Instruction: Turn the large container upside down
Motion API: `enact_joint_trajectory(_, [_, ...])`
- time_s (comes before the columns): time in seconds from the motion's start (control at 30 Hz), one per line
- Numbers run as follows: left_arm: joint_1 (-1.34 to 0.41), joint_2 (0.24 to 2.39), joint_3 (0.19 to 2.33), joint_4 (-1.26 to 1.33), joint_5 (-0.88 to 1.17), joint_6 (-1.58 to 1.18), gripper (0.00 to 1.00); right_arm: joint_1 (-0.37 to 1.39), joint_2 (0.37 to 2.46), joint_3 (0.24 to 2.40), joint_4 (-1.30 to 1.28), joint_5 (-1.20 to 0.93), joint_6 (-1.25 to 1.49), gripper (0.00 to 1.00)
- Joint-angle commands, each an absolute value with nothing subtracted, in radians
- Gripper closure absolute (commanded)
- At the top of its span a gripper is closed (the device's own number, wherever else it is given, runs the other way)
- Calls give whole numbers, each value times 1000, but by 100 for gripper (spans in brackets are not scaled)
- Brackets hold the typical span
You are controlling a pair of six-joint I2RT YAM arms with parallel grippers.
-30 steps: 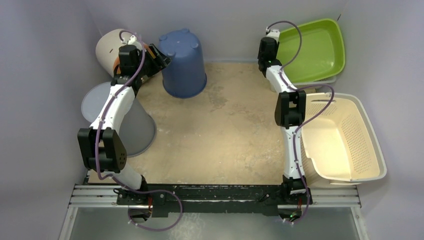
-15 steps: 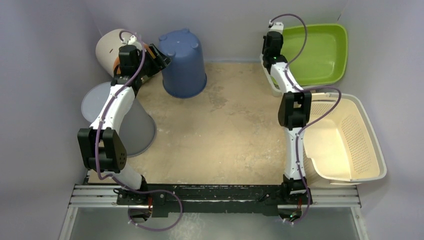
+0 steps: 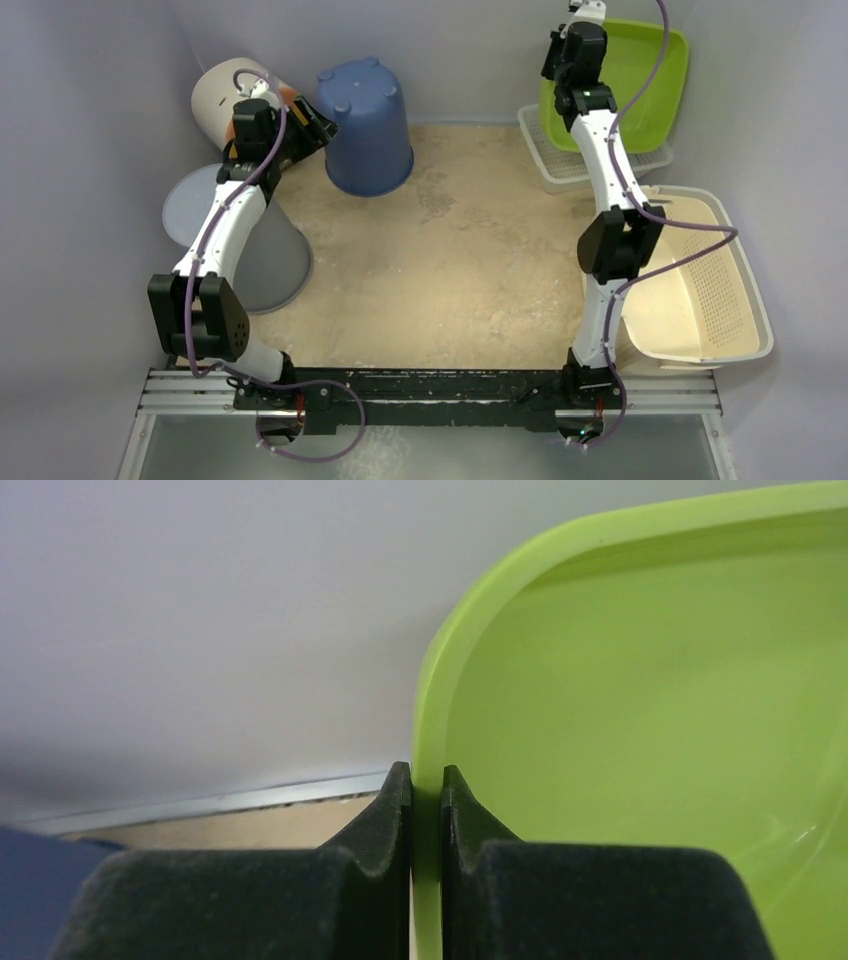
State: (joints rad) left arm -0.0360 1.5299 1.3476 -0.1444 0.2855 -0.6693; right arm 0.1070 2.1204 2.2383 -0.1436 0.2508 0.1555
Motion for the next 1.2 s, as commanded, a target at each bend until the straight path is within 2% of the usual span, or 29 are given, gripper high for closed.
enact_joint_trajectory(0.0, [-40,1475,1381,-157,249,-654,34,199,1953,2245,-209,159,146,100])
enact_joint_trajectory(0.17, [-41,1444,1389,-209,171,-651,34,313,1829,2204,-340,80,192,100])
enact_joint_trajectory(0.43, [-40,1453,1465,-364,97,-583,34,372,1535,1890,-404,-91,330,100])
enact_joint_trajectory(0.6, [-40,1420,1420,-343,97,-591,34,385,1439,1707,-362,-481,455,100])
enact_joint_trajectory(1.0, [-40,1322,1359,-370,80,-572,34,536,1367,1425,147,-957,857,99])
enact_joint_trajectory(1.17, [-40,1282,1358,-387,72,-573,34,558,1353,1140,808,-1043,1338,96])
